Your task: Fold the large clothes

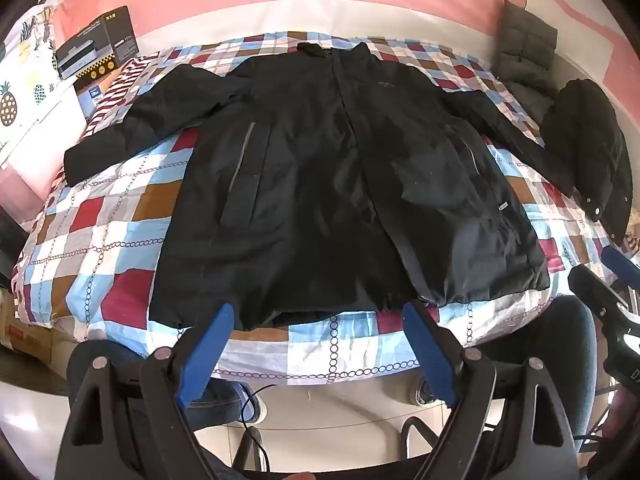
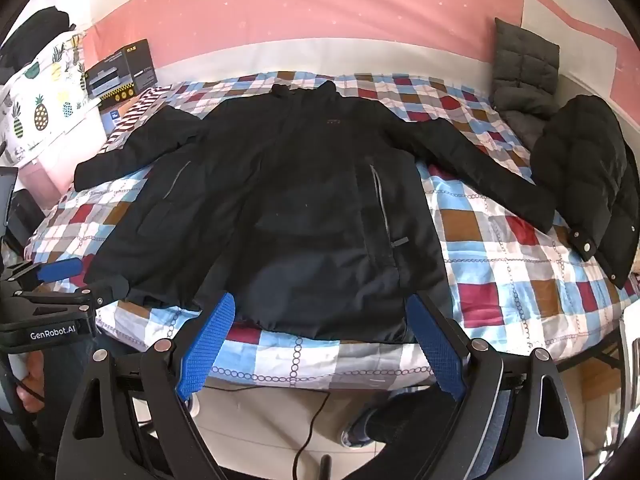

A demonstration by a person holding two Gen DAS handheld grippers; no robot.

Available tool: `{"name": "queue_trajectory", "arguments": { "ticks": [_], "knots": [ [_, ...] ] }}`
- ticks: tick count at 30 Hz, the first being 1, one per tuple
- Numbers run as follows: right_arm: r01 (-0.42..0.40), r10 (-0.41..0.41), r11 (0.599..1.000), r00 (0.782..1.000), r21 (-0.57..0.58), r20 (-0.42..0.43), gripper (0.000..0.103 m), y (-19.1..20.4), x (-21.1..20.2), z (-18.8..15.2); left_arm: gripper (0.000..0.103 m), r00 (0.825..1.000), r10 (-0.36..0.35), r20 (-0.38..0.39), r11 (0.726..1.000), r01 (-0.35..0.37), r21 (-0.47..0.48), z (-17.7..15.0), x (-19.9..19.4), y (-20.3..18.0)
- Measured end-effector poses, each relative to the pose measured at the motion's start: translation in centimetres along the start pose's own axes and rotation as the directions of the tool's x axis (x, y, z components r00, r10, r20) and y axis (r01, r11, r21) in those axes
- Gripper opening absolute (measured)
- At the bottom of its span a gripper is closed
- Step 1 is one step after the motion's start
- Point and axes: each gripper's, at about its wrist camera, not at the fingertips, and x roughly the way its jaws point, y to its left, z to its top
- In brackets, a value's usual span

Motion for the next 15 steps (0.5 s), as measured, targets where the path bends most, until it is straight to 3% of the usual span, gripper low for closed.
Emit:
{"name": "queue_trajectory", "arguments": {
  "ticks": [15],
  "knots": [
    [0.004, -0.004, 1.000, 1.000, -0.010, 0.006, 0.088, 0.52, -0.62, 0.16, 0.088, 1.000, -0.016, -0.006, 1.000, 0.016, -0.024, -0.51, -0.49, 0.42]
  ]
}}
